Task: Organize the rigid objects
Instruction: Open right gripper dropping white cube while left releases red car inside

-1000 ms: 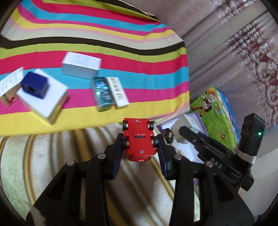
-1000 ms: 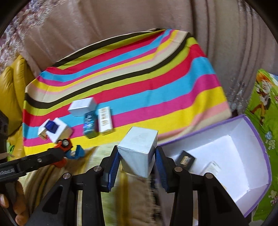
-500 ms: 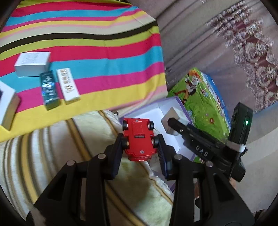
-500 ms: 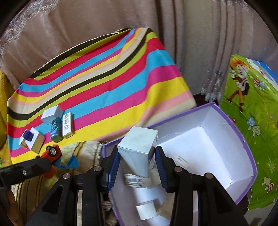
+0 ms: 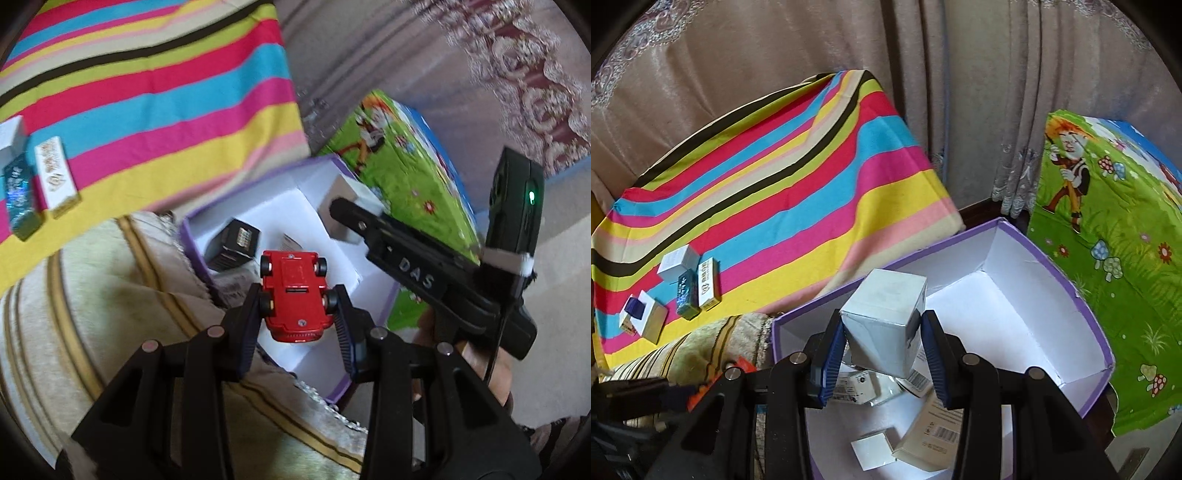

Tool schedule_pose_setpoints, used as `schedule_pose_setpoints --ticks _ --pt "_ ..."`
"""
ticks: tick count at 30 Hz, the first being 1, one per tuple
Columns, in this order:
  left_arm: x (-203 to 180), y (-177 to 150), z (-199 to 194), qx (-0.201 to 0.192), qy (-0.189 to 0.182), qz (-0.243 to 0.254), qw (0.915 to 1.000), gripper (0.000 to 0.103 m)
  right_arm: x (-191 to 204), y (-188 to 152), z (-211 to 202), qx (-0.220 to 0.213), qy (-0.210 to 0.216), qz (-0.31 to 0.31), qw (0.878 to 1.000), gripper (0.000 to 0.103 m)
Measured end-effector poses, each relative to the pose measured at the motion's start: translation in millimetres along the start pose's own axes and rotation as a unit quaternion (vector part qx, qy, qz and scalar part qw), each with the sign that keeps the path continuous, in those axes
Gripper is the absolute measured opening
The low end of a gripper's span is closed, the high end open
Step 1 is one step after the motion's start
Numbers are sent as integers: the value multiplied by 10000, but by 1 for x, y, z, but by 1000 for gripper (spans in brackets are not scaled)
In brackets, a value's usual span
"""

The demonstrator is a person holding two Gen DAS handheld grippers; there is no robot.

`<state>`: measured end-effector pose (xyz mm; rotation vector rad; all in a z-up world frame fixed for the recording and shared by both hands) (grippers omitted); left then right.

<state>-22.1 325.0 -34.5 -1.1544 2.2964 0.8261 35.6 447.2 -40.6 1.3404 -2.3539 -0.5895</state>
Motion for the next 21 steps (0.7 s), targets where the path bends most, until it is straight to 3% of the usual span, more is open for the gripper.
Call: schedule_pose_setpoints --ticks 2,4,7,14,21 --pt "-1 -2 3 100 -66 -5 9999 57 -5 0 1 33 -50 80 10000 48" --pt "-1 -3 3 122 -110 -18 9999 58 -9 -1 2 31 -75 168 9998 62" --pt "-1 -3 0 99 -155 -40 9998 59 -11 0 1 -6 -112 210 9997 69" --pt "16 2 -14 -191 -34 -401 9990 63 -7 0 1 0 -31 202 9998 71" --pt "47 3 -34 -531 361 -773 9949 66 15 -5 5 77 86 48 9999 71"
Point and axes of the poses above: each gripper's, at about its wrist camera, not at the fingertips, and z roughly the way its jaws point, x to its left, y to its top, the point moved 6 cm from there along z, roughly the way its jaws point, and after that the axes turned 4 degrees about x, right-handed, at the moved point
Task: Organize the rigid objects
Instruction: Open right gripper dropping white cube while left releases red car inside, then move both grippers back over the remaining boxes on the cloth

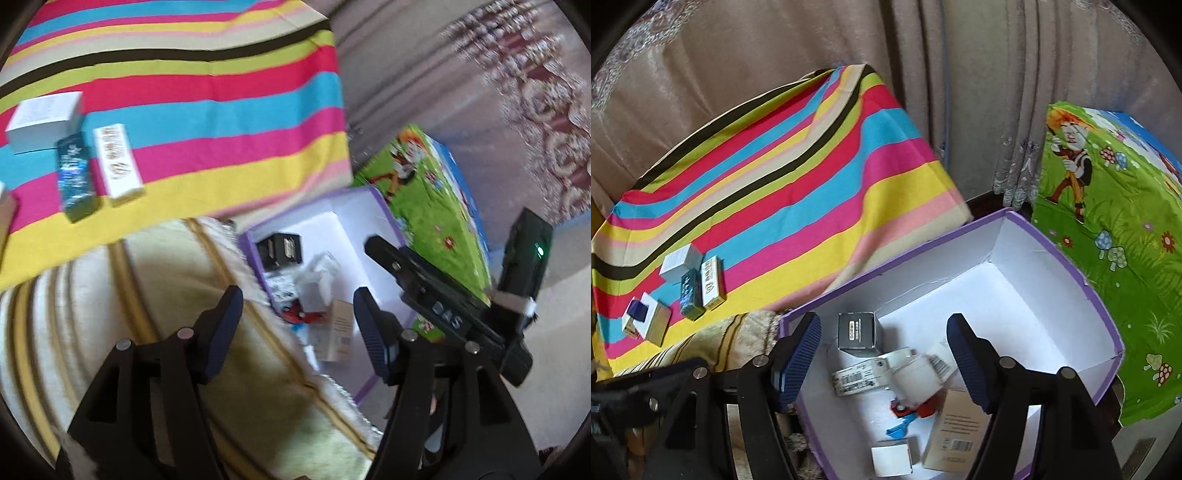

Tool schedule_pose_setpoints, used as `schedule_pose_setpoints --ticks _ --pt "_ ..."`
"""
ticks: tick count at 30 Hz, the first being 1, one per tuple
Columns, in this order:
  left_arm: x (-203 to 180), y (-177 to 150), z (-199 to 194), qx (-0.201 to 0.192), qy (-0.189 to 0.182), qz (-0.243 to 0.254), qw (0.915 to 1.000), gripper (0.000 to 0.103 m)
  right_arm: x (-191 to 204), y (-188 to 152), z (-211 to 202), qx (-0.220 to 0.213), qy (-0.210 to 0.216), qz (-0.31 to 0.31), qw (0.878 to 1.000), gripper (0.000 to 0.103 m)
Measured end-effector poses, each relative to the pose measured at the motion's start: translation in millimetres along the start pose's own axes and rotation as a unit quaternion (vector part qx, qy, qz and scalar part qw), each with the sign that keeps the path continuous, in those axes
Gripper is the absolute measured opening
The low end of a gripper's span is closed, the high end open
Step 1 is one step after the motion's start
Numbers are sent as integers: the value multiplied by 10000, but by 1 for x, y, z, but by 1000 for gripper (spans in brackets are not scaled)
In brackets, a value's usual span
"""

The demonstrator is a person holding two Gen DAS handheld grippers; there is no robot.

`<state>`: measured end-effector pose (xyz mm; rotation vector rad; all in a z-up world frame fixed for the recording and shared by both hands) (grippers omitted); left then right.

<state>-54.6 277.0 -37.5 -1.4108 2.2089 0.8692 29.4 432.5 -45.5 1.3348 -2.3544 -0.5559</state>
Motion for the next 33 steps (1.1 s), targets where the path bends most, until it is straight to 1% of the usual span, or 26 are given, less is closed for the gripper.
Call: schedule_pose_setpoints --ticks 5,9,12,15,18,24,33 --pt "20 7 -16 -324 306 -117 9989 66 26 -1 0 -23 158 -180 9997 71" --pt "38 15 -34 -654 710 -131 9952 66 53 0 0 -66 288 -420 9987 72" --pt "52 21 -48 -849 926 -178 9919 66 73 -1 1 -59 389 -593 9975 72" --pt "66 24 -61 -999 1061 -238 9890 67 89 -1 4 -31 471 -768 9959 72" --pt "81 28 -74 -1105 1262 -265 9855 67 101 -2 6 26 541 -875 9947 72" --pt "116 33 -108 -1374 1688 -428 9751 67 131 3 10 52 595 -1194 9911 72" --pt "171 32 -139 -1476 2087 -733 9640 68 178 6 19 41 558 -1755 9829 72"
Point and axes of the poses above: each gripper's, at about its wrist camera, not at the fingertips, and z roughly the way its jaws point, x to its left, y to its top, the point moved 6 cm from there along z, roughly the way its jaws point, and after that the axes turned 4 degrees about x, right-handed, at the moved point
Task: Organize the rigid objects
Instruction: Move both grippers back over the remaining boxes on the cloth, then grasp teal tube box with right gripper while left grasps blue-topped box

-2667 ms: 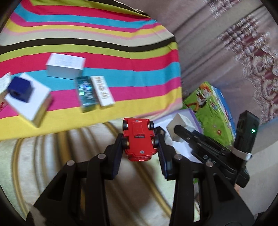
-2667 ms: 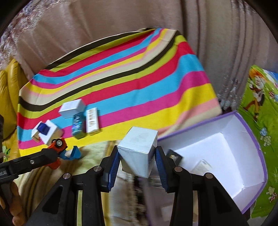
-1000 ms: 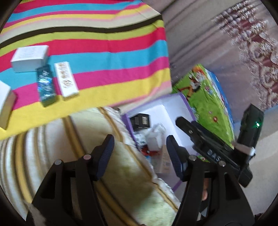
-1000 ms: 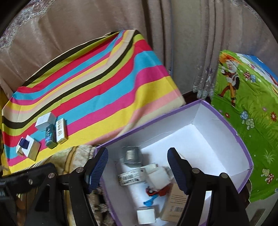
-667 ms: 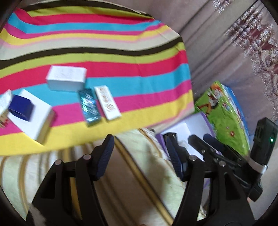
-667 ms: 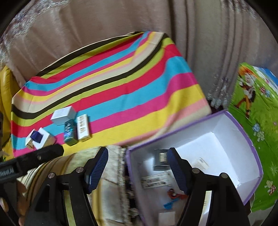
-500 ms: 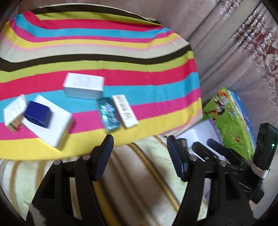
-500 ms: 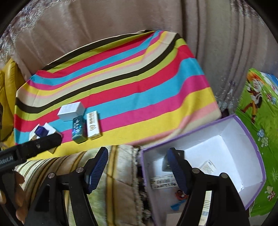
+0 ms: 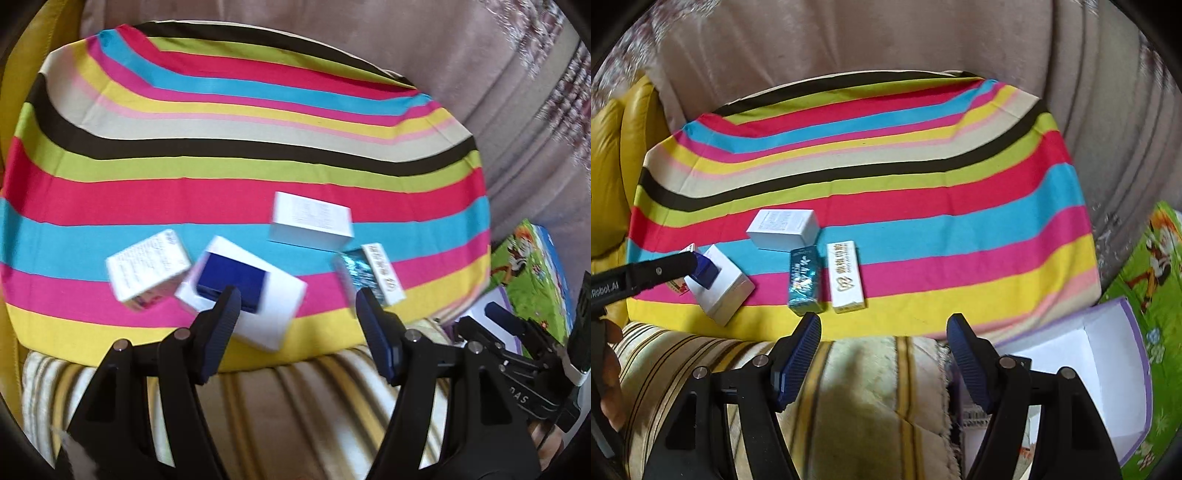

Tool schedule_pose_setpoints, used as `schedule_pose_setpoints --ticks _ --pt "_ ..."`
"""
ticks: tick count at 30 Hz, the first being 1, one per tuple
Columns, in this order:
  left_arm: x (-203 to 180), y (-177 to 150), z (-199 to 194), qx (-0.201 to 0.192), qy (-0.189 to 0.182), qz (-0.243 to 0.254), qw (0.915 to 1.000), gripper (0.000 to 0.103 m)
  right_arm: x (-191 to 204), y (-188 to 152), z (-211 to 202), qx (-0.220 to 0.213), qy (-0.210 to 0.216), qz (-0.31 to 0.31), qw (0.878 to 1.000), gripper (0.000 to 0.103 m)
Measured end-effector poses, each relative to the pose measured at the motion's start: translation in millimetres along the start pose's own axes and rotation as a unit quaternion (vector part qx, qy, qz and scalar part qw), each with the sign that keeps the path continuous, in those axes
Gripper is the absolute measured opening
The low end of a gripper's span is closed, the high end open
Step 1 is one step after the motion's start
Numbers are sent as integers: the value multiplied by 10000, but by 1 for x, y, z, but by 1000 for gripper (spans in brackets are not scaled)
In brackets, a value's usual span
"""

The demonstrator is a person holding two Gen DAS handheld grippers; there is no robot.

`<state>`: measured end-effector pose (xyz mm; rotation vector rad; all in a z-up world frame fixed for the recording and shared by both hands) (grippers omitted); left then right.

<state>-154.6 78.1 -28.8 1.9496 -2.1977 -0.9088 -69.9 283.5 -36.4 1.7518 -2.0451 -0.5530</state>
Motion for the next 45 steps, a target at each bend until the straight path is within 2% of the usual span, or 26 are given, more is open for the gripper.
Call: schedule_pose_setpoints --ticks 5,9,13,28,30,32,45 --pt "22 6 4 -42 397 152 9991 69 17 6 11 46 -51 -255 9997 72" --pt "34 3 11 16 496 101 9987 69 32 9 21 103 -42 -479 9988 72" --pt "36 0 17 102 530 118 9985 72 42 12 28 134 -13 -594 9981 72" --pt "32 0 37 282 1038 537 9927 72 64 20 56 314 115 -795 9963 72" --pt "31 0 40 312 1087 600 9918 68 66 20 60 360 124 -835 9958 71" --pt "30 -1 43 366 1066 634 9916 56 67 21 64 405 143 -843 9955 71" --pt "33 -2 34 48 1076 497 9929 56 76 23 82 614 194 -964 9933 71"
Point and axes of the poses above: each gripper's, at about its wrist camera, not at the fingertips, and z roughly the way its jaws point, x to its left, y to its top, the point moved 6 cm from there along z, roughly the way its jaws point, and after that the axes turned 4 degrees about x, right-handed, at the moved point
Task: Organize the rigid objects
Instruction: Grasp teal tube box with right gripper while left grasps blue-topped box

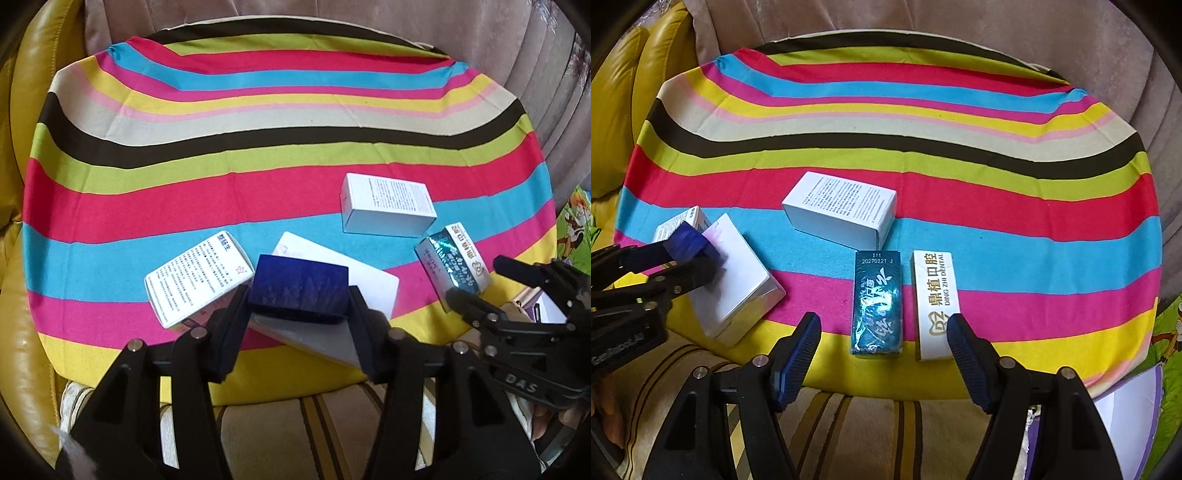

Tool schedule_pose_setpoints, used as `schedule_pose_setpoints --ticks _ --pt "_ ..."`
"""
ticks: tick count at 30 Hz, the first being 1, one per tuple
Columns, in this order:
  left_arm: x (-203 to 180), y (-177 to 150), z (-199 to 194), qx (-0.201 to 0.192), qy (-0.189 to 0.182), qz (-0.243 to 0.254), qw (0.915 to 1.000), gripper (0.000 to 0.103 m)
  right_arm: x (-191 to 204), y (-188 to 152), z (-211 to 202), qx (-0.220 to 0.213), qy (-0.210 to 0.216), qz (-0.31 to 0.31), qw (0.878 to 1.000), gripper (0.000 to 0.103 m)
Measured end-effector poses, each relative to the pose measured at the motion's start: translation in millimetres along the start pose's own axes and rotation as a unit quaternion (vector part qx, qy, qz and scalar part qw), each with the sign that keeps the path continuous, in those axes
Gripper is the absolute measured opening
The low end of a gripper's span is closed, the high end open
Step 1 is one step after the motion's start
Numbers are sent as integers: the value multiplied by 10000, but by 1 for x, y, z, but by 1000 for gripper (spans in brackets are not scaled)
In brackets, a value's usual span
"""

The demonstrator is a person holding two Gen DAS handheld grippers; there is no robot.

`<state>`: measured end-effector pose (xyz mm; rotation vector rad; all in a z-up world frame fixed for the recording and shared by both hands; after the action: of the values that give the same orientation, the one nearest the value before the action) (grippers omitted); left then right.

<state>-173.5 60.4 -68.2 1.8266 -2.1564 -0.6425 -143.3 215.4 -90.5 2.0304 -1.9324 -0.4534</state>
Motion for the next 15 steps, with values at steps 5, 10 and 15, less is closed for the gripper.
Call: schedule_pose_setpoints --ticks 5,10,15 --pt "-5 -1 -5 -114 -22 64 9999 56 1 5 10 113 85 14 9999 65" --pt "-4 -1 -7 -184 -43 70 9998 56 6 7 18 250 67 -61 9996 55" --pt "-3 1 -7 -206 -79 48 9997 56 7 10 20 243 14 -147 9996 55"
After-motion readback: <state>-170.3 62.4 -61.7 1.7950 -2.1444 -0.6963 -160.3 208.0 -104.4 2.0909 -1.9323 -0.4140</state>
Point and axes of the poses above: each gripper's, at about its wrist camera, not at the fingertips, and z roughly the way its jaws point, x to its left, y to its top, the point moved 6 cm from there along z, roughly the way its jaws point, and after that the axes turned 4 degrees about x, right-handed, at the moved point
